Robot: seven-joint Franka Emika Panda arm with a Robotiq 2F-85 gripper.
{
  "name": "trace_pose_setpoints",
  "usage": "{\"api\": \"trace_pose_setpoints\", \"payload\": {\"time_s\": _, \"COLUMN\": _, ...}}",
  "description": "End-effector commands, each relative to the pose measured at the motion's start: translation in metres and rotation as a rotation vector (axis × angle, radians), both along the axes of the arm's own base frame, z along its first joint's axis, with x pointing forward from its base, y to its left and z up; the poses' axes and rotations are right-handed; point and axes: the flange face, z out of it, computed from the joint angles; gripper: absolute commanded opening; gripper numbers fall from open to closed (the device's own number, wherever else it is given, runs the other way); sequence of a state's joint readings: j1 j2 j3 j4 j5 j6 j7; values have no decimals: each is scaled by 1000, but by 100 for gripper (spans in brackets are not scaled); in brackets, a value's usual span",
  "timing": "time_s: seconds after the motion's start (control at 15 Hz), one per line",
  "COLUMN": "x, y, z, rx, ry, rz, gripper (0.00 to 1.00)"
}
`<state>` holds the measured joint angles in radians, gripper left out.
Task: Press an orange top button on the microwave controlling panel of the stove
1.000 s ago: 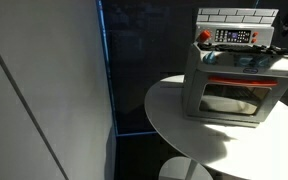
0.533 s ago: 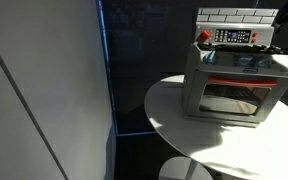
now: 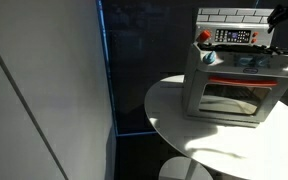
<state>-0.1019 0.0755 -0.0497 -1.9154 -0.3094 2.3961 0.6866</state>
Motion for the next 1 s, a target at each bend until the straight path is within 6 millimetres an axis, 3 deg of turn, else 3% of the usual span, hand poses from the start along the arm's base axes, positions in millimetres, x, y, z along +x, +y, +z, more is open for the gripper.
{"api": "trace_pose_setpoints", "payload": {"time_s": 0.0, "x": 18, "y": 0, "z": 3, "rx": -7, "ry": -14, "rz": -16, "gripper": 100}}
{"api": "trace_pose_setpoints", "payload": {"time_s": 0.93, "x": 44, "y": -2, "z": -8, "rx": -11, "ry": -4, "rz": -19, "gripper": 100}}
